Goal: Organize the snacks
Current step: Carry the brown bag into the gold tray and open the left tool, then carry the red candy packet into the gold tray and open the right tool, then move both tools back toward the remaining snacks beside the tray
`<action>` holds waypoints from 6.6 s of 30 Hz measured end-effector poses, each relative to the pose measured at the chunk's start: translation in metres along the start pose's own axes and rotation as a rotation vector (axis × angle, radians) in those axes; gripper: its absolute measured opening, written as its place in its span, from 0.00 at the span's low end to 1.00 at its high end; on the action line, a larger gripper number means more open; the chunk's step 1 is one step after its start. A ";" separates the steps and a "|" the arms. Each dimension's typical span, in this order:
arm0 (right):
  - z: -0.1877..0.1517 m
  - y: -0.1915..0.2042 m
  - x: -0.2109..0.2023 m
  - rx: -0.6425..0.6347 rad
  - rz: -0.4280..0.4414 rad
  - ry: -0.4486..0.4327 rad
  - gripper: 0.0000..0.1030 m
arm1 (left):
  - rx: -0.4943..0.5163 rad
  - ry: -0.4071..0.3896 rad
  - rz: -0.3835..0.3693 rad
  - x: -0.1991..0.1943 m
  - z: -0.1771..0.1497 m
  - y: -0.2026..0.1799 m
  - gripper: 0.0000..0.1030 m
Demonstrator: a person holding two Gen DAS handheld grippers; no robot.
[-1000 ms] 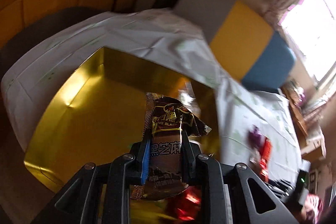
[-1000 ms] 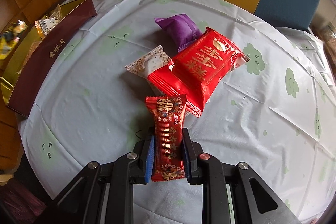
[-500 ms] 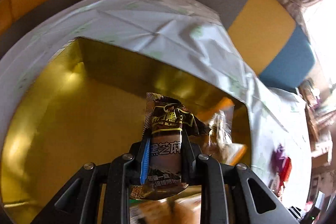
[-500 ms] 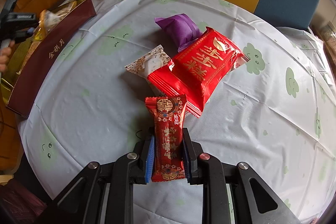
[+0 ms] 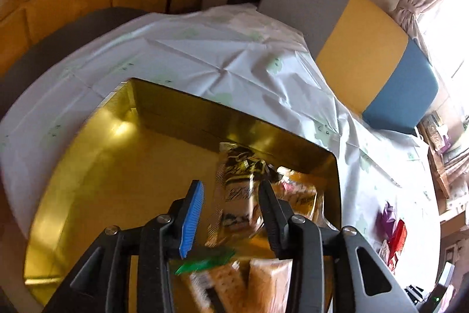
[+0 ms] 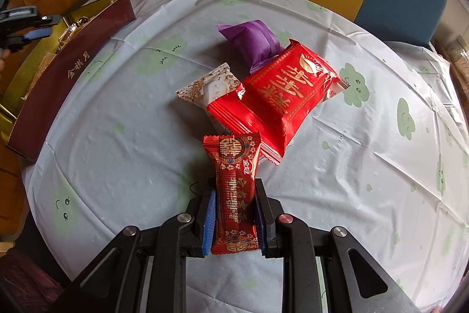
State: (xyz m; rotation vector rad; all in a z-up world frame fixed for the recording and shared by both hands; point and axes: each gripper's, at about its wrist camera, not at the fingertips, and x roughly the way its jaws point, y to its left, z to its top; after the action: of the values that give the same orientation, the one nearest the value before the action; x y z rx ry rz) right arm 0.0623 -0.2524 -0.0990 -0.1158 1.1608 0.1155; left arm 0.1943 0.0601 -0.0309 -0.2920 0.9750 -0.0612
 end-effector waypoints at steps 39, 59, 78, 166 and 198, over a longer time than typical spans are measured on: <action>-0.006 0.004 -0.004 0.029 -0.030 -0.029 0.23 | 0.148 -0.144 0.130 -0.100 -0.109 0.024 0.38; 0.050 0.087 -0.052 0.046 0.221 -0.149 0.21 | 0.057 -0.152 0.157 -0.104 -0.109 0.067 0.38; 0.096 0.257 -0.020 -0.184 0.493 -0.089 0.25 | -0.012 -0.154 0.187 -0.108 -0.112 0.100 0.38; -0.017 -0.144 -0.054 0.667 -0.146 -0.111 0.92 | 0.400 -0.107 0.053 -0.105 -0.145 -0.051 0.38; -0.013 -0.141 -0.060 0.686 -0.090 -0.131 0.96 | 0.634 -0.025 -0.045 -0.076 -0.168 -0.149 0.38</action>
State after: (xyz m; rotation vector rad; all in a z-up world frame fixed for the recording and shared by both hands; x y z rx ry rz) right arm 0.0479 -0.3952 -0.0445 0.4400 1.0086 -0.3513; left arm 0.0252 -0.1058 -0.0172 0.2685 0.8769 -0.3987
